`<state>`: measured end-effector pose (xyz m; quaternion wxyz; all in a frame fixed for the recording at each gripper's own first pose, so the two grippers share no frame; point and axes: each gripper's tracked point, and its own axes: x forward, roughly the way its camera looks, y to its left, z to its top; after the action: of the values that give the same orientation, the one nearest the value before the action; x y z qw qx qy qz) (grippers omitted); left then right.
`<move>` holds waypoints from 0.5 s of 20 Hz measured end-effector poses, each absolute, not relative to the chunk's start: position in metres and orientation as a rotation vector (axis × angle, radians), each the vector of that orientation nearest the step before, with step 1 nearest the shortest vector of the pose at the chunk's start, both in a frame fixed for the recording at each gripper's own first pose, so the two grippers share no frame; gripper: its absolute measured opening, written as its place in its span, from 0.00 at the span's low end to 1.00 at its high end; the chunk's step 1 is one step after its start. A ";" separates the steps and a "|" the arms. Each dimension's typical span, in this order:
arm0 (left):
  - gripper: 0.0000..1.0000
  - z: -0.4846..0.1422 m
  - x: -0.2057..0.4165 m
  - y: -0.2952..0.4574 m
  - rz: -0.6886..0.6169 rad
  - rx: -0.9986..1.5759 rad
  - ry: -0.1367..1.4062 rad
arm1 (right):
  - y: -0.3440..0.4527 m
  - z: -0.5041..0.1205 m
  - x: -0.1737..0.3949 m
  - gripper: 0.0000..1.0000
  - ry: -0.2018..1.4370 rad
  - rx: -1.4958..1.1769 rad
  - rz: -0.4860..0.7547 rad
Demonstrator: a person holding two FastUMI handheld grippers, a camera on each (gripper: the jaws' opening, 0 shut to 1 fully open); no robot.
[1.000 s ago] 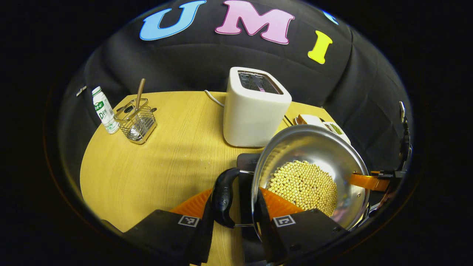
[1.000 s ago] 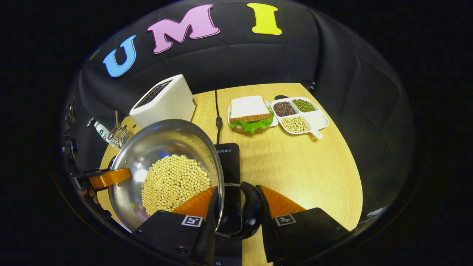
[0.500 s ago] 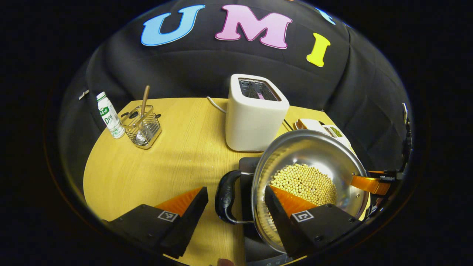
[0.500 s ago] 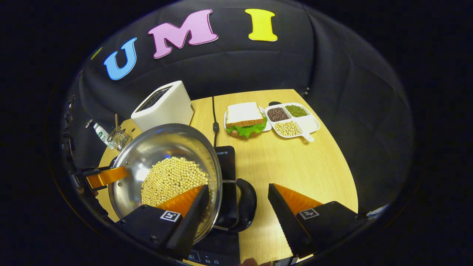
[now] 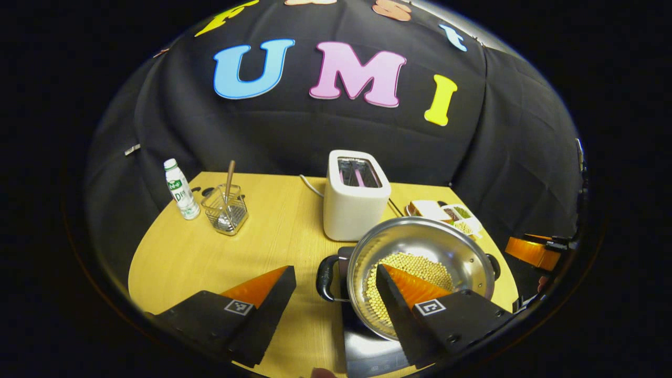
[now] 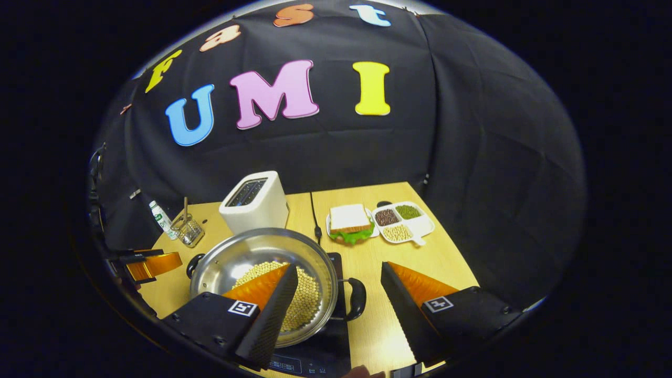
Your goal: First push the handle of the pot to place it horizontally, then grasp the pot with both hands and set it on the induction cooktop.
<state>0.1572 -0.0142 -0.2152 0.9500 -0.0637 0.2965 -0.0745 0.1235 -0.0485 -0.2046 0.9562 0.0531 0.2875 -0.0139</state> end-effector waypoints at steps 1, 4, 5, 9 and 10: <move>0.96 -0.202 0.153 -0.010 -0.146 -0.114 0.569 | -0.046 -0.189 0.121 0.99 0.548 0.092 -0.024; 0.96 -0.164 0.135 0.001 -0.134 -0.080 0.473 | -0.038 -0.144 0.110 0.98 0.453 0.083 -0.014; 0.95 -0.151 0.129 0.003 -0.131 -0.081 0.445 | -0.037 -0.132 0.105 0.99 0.428 0.083 -0.013; 0.95 -0.110 0.100 0.005 -0.138 -0.108 0.351 | -0.028 -0.103 0.084 0.98 0.356 0.085 -0.014; 0.95 -0.103 0.094 0.007 -0.140 -0.104 0.330 | -0.027 -0.096 0.080 0.98 0.339 0.082 -0.018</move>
<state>0.0936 0.0073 -0.1026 0.9827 -0.0519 0.1638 -0.0698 0.0800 -0.0265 -0.0961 0.9848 0.0409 0.1687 -0.0090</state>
